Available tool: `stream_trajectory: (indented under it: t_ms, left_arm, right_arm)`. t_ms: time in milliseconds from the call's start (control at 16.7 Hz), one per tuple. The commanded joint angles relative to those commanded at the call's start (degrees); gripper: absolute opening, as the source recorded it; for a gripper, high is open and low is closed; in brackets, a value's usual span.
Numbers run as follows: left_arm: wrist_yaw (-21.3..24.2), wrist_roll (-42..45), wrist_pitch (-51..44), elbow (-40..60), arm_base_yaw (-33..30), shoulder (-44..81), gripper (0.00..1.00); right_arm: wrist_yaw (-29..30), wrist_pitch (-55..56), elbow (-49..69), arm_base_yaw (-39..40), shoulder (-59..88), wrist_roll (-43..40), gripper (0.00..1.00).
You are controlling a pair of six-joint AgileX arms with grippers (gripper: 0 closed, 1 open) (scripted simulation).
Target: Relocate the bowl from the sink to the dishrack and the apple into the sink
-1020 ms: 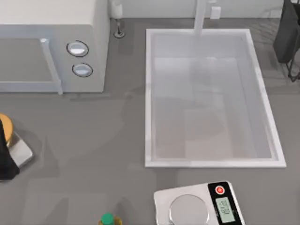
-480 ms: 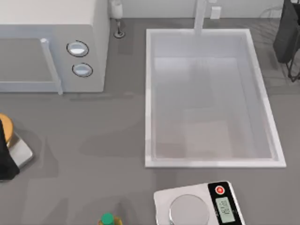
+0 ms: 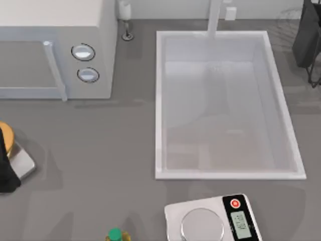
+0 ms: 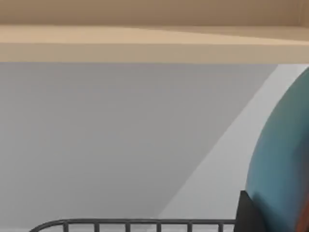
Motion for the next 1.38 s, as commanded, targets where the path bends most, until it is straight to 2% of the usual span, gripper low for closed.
stream_trajectory:
  t_ms: [180,480,1260,1380]
  left_arm:
    - [0.0,0.0,0.0,0.0,0.0,0.0,1.0]
    - [0.0,0.0,0.0,0.0,0.0,0.0,1.0]
    - [0.0,0.0,0.0,0.0,0.0,0.0,1.0]
    - [0.0,0.0,0.0,0.0,0.0,0.0,1.0]
  right_arm:
    - [1.1,5.5,-3.3,1.1,3.3,0.0,0.0]
    - [1.2,6.2,-3.8,1.2,3.7,0.1,0.0]
    - [1.2,6.2,-3.8,1.2,3.7,0.1,0.98]
    - [1.2,6.2,-3.8,1.2,3.7,0.1,1.0]
